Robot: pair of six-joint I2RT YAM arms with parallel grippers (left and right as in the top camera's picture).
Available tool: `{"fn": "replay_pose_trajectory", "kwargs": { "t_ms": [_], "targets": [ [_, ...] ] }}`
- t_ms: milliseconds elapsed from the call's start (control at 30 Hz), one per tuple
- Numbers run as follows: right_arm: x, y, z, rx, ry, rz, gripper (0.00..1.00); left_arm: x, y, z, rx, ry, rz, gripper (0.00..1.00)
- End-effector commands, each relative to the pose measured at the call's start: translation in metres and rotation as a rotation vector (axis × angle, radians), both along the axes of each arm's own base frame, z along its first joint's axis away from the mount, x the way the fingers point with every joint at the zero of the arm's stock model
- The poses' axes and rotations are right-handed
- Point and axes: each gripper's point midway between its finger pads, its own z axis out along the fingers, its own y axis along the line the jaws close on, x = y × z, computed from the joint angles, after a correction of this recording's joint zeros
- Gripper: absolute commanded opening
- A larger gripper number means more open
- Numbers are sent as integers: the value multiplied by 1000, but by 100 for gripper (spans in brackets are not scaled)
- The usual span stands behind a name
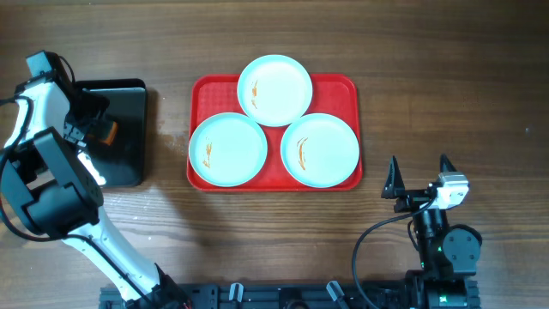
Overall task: Clean dirty plates on tray and stack at the side
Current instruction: 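Move the left gripper over the sponge in the black tray, then grasp the green-and-orange sponge with the left gripper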
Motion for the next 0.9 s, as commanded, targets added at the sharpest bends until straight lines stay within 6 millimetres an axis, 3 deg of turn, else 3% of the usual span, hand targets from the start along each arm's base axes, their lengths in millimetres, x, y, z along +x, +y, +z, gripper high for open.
{"fn": "replay_pose_trajectory", "kwargs": {
  "t_ms": [0,300,400,467,533,567,600,833,867],
  "targets": [
    [0,-4,2,-13,-11,-20,100,0,5,-6,24,19,11,75],
    [0,-4,2,-13,-11,-20,100,-13,0,-26,-4,92,8,74],
    [0,-4,2,-13,-11,-20,100,-20,-1,-28,-5,121,6,67],
    [0,-4,2,-13,-11,-20,100,-23,-2,-28,-9,130,5,55],
    [0,-4,2,-13,-11,-20,100,-25,-3,-28,-14,140,5,37],
    [0,-4,2,-13,-11,-20,100,-26,-4,-28,-17,146,5,25],
    [0,-4,2,-13,-11,-20,100,-29,-5,-28,-21,154,5,4],
    [0,-4,2,-13,-11,-20,100,-38,-10,-19,-37,181,4,7],
    [0,-4,2,-13,-11,-20,100,-38,-11,-15,-39,176,3,30]
  ]
}}
